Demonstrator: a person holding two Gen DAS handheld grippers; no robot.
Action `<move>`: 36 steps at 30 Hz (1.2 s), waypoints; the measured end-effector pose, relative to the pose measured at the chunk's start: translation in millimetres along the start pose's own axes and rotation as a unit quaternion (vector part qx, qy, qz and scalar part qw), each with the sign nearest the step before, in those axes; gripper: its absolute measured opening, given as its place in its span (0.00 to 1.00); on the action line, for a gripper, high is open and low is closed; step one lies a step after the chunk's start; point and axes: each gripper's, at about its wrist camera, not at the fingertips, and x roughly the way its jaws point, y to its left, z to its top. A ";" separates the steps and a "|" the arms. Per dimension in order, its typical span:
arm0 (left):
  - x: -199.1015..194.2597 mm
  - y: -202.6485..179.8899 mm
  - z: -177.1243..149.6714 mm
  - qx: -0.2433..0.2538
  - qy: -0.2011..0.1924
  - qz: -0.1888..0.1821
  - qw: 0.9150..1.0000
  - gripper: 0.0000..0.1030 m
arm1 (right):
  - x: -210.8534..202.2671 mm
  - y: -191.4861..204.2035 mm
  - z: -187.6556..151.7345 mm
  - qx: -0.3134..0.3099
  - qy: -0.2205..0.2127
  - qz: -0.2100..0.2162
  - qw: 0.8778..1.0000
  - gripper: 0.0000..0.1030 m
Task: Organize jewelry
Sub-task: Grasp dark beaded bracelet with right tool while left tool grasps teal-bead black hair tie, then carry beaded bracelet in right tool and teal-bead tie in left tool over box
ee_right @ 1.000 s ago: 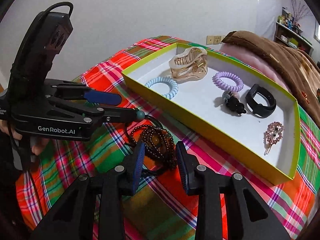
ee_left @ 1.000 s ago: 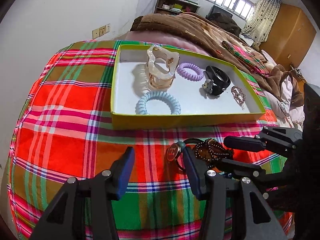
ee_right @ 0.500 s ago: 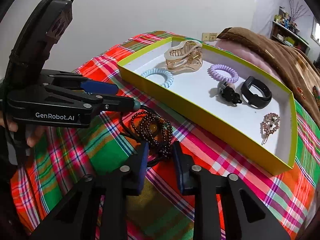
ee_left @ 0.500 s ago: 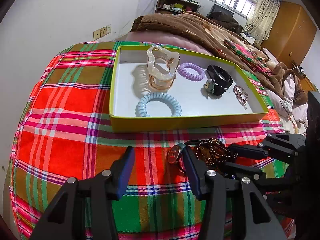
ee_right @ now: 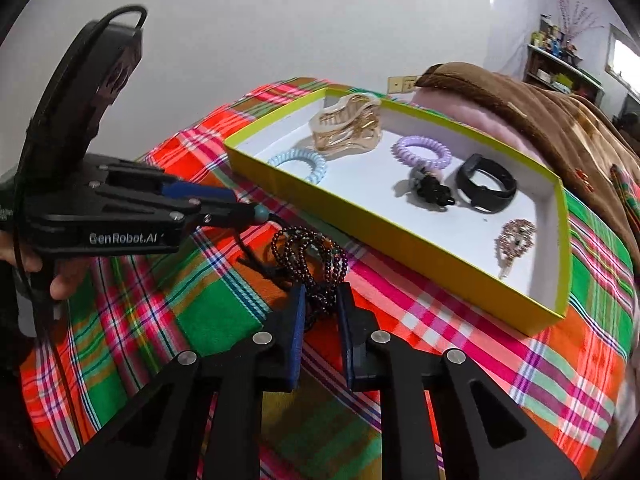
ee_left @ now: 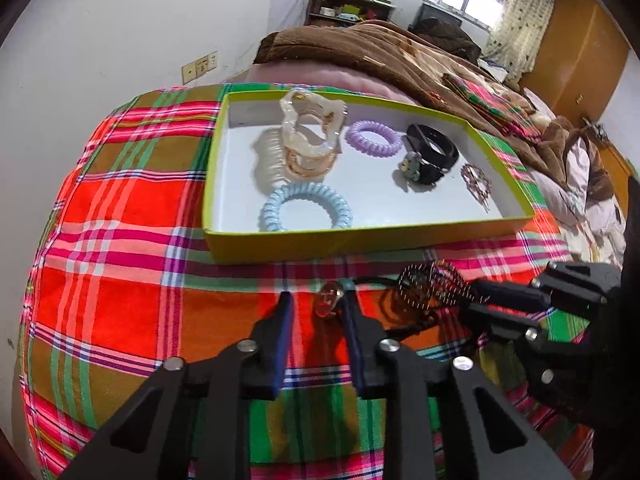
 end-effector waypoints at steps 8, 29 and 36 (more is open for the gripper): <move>0.5 -7.3 -1.2 0.014 0.004 0.008 1.000 0.09 | -16.2 -13.6 -7.7 0.038 -0.027 -0.004 0.999 0.15; -19.7 -23.4 2.3 0.032 -0.024 0.011 0.999 0.06 | -48.0 -22.4 -9.5 0.074 -0.080 -0.016 0.994 0.15; -36.3 -28.6 12.1 0.036 -0.047 0.005 0.998 0.06 | -63.2 -22.3 -5.9 0.074 -0.098 -0.026 0.992 0.15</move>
